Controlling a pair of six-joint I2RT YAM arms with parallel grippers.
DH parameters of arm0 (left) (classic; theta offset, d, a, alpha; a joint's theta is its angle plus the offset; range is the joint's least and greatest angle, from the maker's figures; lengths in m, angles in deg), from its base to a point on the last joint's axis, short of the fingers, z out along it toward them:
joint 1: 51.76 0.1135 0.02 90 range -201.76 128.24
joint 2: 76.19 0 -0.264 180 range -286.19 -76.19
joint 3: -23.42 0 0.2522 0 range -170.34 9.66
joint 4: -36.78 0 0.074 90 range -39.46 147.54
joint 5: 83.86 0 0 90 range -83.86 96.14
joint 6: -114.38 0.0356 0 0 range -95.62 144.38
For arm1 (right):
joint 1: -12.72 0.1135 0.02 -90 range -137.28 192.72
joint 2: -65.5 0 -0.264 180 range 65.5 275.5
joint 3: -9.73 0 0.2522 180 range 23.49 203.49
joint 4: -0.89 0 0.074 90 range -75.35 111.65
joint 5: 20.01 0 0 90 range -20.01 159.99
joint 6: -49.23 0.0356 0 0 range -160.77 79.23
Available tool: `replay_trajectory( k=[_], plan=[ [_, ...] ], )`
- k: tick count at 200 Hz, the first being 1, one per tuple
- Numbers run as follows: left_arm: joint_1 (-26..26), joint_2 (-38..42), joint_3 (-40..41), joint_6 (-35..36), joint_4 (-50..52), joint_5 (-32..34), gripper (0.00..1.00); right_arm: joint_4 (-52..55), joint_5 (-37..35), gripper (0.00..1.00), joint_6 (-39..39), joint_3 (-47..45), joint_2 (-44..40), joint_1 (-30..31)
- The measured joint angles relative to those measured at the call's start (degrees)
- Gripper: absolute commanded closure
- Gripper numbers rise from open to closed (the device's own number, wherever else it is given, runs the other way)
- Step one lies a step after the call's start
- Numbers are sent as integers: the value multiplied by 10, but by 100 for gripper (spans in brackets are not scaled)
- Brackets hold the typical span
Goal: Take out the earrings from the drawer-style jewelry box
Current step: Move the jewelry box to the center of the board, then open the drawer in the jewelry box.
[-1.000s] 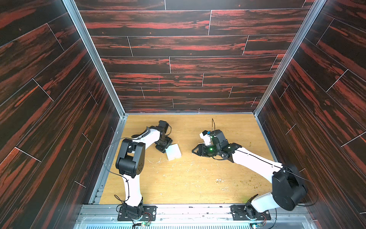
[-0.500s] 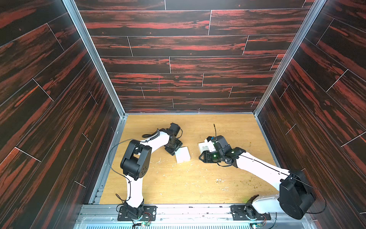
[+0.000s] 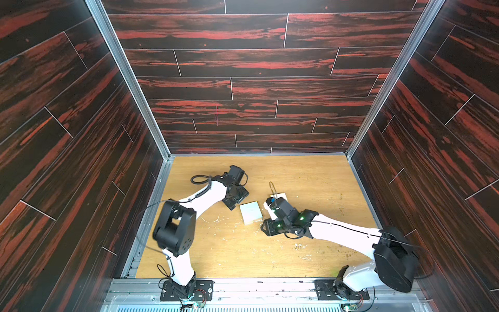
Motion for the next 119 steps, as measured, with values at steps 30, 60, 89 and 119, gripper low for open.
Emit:
replay_trajectory(
  k=[30, 60, 89, 119],
  plan=[
    [6, 39, 69, 58, -37, -46, 34, -53, -23, 60, 21, -2, 30, 16],
    [7, 45, 118, 87, -87, -92, 37, -90, -39, 61, 36, -1, 64, 16],
    [7, 45, 139, 100, -111, -115, 42, -101, -46, 62, 51, 13, 108, 16],
    [7, 45, 143, 112, -129, -119, 44, -107, -52, 63, 61, 30, 135, 16]
  ],
)
